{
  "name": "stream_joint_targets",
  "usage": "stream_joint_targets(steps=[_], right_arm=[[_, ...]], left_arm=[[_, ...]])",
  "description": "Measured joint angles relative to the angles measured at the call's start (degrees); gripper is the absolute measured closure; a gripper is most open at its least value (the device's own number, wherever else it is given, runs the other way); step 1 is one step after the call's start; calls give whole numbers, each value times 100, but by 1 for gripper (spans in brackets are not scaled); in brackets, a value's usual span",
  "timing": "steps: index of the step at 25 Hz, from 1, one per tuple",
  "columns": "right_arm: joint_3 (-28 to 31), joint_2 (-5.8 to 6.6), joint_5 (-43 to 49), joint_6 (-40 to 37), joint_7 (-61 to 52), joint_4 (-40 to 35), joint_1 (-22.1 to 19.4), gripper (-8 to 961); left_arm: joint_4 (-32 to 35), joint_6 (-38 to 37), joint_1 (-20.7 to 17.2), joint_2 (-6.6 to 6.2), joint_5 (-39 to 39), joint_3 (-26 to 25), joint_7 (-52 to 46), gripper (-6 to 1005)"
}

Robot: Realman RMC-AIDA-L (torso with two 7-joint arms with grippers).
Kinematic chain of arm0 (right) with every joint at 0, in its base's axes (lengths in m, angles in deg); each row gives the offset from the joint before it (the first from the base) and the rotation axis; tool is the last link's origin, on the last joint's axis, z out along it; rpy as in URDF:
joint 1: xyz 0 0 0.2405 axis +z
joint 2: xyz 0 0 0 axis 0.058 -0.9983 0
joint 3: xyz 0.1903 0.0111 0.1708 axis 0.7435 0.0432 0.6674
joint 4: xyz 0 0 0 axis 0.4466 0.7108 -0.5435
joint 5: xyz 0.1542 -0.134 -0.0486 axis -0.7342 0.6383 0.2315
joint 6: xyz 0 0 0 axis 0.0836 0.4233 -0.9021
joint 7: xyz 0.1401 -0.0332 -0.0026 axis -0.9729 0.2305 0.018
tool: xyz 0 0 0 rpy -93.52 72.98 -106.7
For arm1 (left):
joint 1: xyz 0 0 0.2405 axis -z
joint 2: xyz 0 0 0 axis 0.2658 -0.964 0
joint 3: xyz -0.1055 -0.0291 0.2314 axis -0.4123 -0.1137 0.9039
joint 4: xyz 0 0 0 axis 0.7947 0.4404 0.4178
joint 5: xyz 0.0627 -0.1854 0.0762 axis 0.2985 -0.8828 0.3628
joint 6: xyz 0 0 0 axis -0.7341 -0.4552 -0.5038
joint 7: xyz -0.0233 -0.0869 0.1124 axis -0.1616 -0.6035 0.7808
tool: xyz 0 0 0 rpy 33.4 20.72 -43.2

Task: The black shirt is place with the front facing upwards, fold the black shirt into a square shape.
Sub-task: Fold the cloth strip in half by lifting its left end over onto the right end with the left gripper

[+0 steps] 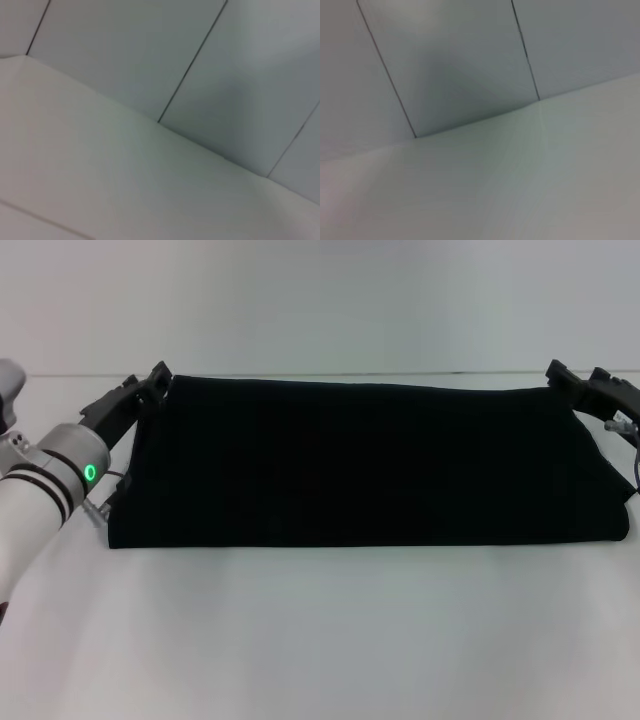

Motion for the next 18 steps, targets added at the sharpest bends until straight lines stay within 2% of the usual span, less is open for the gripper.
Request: stream_joint_targets(steps=[2,4,7,9,12,14,16,17,18], right_arm=[[-10,16,0,-451,-42,-13,-164,417],[-42,43,17,-992,-173,-56,-384,347],[-247,130,149,-1815,-685,-223,-819,243],[-468,203,293,-2266,-1167,-399,-1123,209],[-716,342,513,-2763,-1851,-596,-1530,211],[-786,450,685,-2993,-2161,-653,-1728,212],[-806,550,908,-3175,-2386,-674,-1879,213],[-806,589,1015,-3232,-2468,-686,-1925,213],[-807,610,1114,-3268,-2505,-697,-1957,212]], left_arm=[[7,-25,-82,-18,29,91,-267,669],[89,-117,-238,-54,102,463,-857,604],[542,-569,-628,-131,578,1353,-2377,448],[1012,-1036,-919,-143,1161,1602,-3283,344],[1731,-1773,-1359,-183,1963,1577,-4407,333],[2032,-2149,-1564,-255,2391,1490,-4937,326],[2199,-2345,-1652,-319,2874,1281,-5266,323],[2199,-2345,-1652,-319,2874,1281,-5266,323],[2280,-2476,-1653,-354,3460,1068,-5451,322]])
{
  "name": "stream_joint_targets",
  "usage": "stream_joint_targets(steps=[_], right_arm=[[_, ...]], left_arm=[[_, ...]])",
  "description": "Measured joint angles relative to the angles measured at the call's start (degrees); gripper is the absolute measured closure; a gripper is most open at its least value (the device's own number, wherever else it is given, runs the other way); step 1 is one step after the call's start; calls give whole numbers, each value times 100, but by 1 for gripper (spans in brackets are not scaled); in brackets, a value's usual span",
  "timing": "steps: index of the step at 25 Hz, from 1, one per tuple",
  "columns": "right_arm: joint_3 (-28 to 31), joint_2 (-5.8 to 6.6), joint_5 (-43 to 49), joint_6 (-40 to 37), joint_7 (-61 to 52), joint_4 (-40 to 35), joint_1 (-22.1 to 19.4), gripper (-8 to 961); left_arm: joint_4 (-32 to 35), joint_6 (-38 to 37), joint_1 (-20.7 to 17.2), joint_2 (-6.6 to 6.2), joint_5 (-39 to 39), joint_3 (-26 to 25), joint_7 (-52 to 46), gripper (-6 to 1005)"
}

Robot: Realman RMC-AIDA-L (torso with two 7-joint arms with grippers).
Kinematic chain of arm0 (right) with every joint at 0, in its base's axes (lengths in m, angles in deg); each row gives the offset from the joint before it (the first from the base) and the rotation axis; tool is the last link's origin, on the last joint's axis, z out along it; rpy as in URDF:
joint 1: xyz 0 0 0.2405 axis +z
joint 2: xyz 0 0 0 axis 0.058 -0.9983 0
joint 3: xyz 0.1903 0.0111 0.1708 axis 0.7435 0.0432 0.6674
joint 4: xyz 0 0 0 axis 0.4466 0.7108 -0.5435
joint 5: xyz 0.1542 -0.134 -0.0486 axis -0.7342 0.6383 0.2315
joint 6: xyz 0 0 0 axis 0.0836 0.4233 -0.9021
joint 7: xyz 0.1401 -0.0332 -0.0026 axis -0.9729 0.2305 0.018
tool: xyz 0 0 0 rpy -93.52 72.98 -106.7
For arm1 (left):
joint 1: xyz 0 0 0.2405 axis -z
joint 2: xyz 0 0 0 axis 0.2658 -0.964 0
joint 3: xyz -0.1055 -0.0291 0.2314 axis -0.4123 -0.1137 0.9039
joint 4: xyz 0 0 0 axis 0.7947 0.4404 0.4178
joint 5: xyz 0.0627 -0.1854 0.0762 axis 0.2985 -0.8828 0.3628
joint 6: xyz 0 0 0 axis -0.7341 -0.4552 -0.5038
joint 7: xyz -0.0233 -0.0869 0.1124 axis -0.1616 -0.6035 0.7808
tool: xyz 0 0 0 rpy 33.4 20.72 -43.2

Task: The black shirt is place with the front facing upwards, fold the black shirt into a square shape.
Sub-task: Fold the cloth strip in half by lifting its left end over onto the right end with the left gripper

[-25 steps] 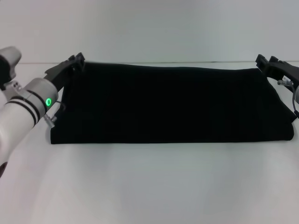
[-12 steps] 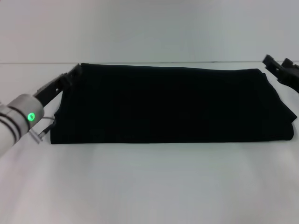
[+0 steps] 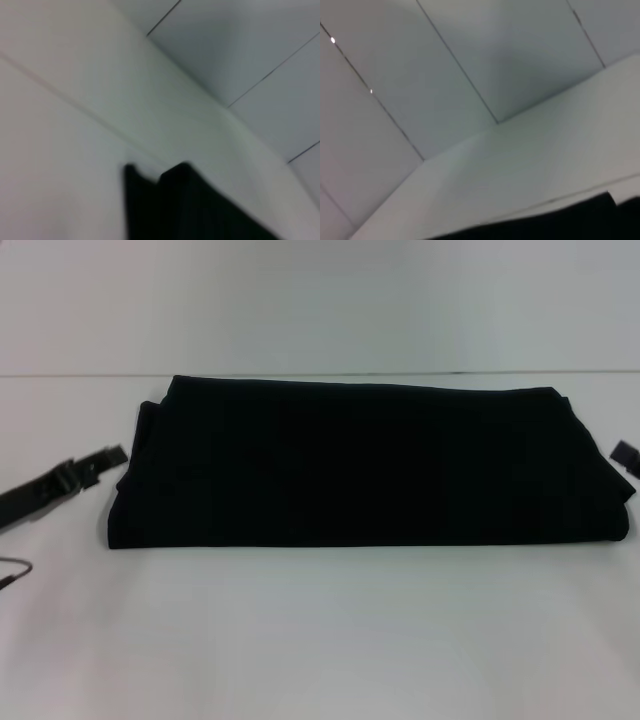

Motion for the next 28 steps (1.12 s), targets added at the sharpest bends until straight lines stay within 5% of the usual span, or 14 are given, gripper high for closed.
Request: stream_joint_targets(steps=[12,20,28], right_arm=[[-13,-65,1244,-903,926,-119,-7,207],[-77,-107,2051,-1612,1859,-181,-71,163],[-83,-272,2241,-1647,2338,-189,-70,104]], left_arm=[[130,-214,106,-46,510,-29,-605,320],[787,-1853,-70,-269,1606,-893,-2421,318],[524,-1923,147,-331,2122,-905,-3183,317]])
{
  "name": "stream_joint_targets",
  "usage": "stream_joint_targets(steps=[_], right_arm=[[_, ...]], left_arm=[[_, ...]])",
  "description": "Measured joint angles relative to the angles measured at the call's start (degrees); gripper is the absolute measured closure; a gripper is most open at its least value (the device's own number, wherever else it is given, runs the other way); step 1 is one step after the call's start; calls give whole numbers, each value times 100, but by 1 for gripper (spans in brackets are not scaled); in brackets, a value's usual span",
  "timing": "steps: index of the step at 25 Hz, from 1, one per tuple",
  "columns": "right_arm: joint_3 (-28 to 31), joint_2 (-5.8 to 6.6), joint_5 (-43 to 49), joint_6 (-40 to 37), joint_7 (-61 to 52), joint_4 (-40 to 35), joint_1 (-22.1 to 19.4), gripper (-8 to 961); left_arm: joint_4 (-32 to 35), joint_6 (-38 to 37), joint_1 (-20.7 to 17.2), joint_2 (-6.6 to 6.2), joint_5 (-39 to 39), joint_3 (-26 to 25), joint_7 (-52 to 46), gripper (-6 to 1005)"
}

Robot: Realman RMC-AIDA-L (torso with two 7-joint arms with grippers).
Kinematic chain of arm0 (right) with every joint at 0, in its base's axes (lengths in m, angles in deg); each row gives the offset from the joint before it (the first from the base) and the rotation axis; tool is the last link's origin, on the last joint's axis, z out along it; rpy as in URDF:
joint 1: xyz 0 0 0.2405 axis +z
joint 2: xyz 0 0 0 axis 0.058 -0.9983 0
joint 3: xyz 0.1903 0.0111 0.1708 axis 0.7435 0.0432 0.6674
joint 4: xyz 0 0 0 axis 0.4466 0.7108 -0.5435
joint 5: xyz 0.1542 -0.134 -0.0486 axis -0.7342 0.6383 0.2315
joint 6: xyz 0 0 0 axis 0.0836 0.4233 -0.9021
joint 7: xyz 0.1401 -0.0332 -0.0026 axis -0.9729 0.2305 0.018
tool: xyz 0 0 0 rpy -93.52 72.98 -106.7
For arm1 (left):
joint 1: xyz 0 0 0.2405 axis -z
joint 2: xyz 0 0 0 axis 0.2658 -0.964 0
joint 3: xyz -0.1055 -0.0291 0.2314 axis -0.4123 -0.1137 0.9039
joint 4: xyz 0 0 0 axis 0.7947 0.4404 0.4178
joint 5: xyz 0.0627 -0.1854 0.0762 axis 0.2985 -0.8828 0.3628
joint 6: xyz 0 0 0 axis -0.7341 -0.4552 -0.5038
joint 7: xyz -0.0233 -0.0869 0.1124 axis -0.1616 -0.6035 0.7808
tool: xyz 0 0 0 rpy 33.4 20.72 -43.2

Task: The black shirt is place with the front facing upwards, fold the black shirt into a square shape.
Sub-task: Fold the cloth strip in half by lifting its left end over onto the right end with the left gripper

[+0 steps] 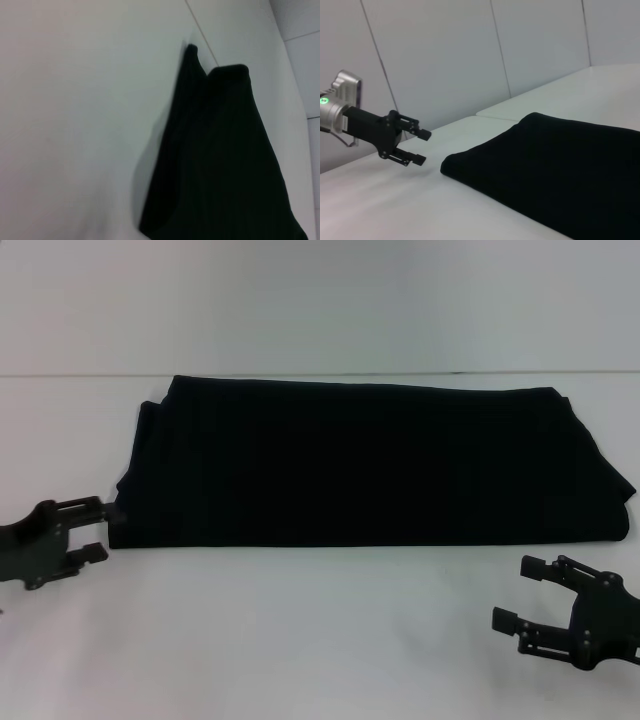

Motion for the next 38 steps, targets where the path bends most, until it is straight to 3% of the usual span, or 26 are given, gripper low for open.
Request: stream_joint_targets(steps=[10,38], right_arm=[[-72,-25,8,41,89,-6,0,14],[-75,-70,8,248,46,-50,108,18]], left_arm=[[-159,384,66,-36,75,30,-445,312],[-658,1290,404,-66,236,313,-752,299]])
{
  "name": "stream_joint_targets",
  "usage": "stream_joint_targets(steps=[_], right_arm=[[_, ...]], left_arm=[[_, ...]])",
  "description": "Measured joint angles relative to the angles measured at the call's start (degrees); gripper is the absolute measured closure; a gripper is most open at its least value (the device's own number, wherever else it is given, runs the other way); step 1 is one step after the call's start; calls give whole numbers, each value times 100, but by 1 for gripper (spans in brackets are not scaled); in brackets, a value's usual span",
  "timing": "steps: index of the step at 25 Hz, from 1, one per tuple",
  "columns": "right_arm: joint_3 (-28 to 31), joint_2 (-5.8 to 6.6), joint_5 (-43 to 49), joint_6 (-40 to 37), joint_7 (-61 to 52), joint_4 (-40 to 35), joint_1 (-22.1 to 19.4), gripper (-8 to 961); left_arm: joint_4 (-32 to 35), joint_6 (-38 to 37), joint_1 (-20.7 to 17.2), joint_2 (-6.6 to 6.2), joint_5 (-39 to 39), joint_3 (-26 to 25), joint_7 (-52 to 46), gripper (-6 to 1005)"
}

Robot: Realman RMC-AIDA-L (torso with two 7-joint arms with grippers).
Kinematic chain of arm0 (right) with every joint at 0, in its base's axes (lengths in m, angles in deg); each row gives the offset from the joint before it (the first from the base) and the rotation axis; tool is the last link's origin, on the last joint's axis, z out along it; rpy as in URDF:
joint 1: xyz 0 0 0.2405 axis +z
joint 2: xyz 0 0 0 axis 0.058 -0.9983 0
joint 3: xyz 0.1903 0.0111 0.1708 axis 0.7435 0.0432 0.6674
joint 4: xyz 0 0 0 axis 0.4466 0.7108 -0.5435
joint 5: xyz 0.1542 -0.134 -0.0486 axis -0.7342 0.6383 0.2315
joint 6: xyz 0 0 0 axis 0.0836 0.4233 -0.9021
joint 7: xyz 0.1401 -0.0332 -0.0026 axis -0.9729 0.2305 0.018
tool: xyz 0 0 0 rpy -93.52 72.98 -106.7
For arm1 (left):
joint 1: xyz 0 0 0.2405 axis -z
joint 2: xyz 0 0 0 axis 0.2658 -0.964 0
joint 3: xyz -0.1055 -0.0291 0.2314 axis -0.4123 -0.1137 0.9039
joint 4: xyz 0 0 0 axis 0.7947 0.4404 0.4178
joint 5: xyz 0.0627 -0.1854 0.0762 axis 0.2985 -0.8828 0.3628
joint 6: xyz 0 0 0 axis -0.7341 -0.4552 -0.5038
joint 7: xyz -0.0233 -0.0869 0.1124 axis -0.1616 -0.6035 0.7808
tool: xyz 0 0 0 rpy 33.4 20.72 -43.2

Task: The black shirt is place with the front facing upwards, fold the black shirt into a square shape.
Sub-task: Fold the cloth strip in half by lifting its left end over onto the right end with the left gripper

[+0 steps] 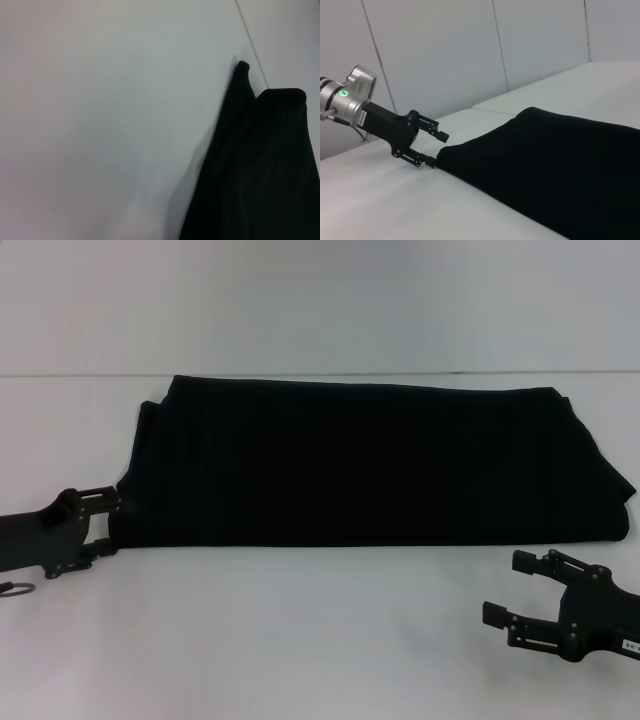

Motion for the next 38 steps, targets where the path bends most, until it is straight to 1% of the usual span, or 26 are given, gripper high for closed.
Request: stream_joint_targets(steps=[5,15,23,24,31,33,38], right_arm=[[0,-35,0,11,-8,0,13,18],[0,-60,32,12,-11,0,9,18],[0,-58,44,-3,-11,4,-1,19],[0,-58,44,-20,-11,3,-4,19],[0,-58,44,-73,-16,0,-34,19],[0,-58,45,-85,-18,0,-41,19],[0,-57,44,-111,-20,0,-45,19]], left_arm=[[-113,151,117,-4,-13,9,-3,299],[-303,421,403,-22,-61,13,55,300],[-307,421,406,-31,-56,14,188,300],[-308,420,386,-31,-48,20,316,300],[-271,460,390,-22,-21,174,489,301],[-274,484,391,-13,-50,173,508,459],[-299,560,380,12,-72,171,519,662]])
